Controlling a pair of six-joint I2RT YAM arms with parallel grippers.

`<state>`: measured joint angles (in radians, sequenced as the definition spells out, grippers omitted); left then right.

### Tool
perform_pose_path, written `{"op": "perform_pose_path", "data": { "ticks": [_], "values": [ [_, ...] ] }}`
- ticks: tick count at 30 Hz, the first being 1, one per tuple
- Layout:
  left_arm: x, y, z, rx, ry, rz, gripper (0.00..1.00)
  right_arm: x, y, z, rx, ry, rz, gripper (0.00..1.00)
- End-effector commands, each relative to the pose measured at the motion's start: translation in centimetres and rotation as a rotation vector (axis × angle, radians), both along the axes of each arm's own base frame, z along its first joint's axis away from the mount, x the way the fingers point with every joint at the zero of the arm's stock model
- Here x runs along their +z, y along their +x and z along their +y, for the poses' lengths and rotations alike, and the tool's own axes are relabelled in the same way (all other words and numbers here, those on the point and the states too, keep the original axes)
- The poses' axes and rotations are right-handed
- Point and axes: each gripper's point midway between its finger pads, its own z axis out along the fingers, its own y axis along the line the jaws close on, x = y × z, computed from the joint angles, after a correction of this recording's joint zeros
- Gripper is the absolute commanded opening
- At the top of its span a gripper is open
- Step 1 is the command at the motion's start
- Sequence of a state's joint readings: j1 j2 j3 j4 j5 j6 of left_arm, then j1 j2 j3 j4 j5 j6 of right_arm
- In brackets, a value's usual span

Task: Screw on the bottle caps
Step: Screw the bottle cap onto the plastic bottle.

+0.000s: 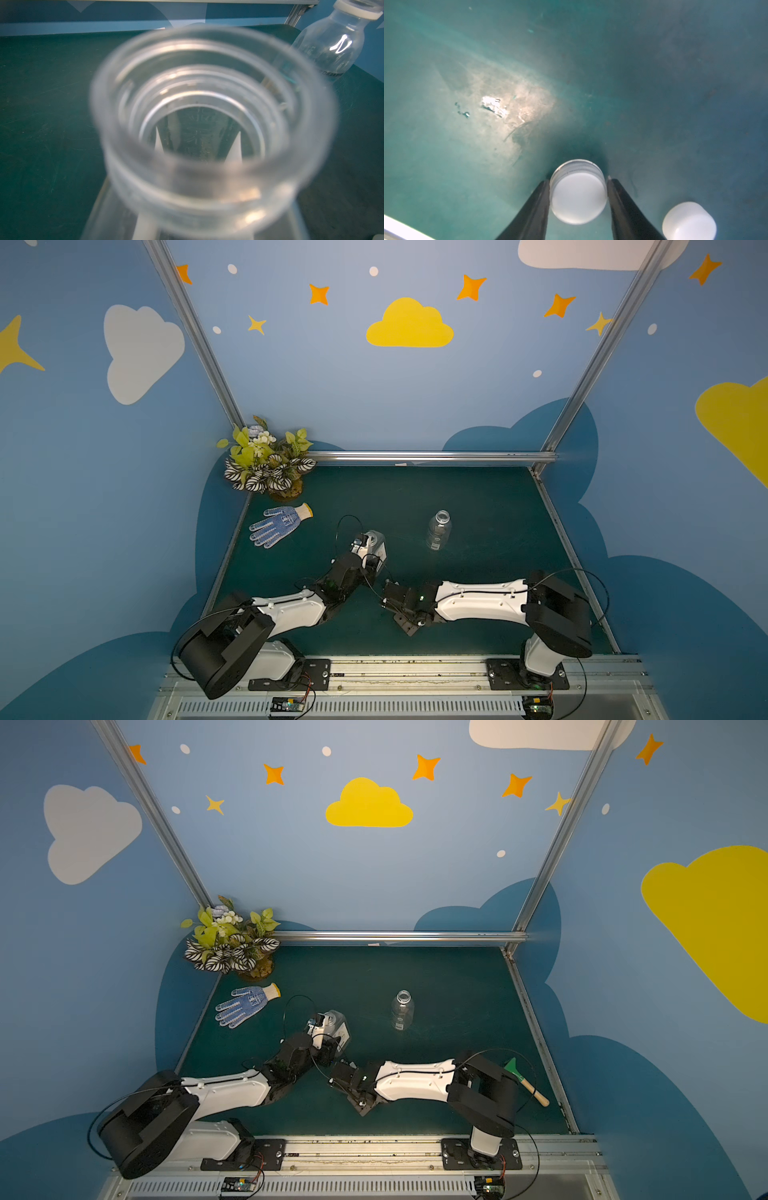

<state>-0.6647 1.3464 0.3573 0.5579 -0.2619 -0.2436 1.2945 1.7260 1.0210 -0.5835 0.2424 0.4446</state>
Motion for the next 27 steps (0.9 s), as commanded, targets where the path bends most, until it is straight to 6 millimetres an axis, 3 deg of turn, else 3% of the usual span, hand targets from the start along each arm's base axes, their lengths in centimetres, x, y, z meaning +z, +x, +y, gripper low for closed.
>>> {"op": "perform_pose_path", "data": {
  "ticks": [1, 17, 27],
  "values": [
    [-2.52, -1.08, 1.45, 0.02, 0.063, 0.08, 0.36, 0.68, -0.55, -0.52, 0.001, 0.0, 0.004, 0.5],
    [-2.51, -1.12, 1.43, 0.016, 0.063, 0.079, 0.36, 0.24, -0.81, -1.1, -0.005, -0.031, 0.003, 0.51],
    [-2.49, -1.19, 1.43, 0.014, 0.06, 0.079, 0.36, 0.09, -0.71, -0.78, 0.001, -0.036, 0.002, 0.44]
  ]
}}
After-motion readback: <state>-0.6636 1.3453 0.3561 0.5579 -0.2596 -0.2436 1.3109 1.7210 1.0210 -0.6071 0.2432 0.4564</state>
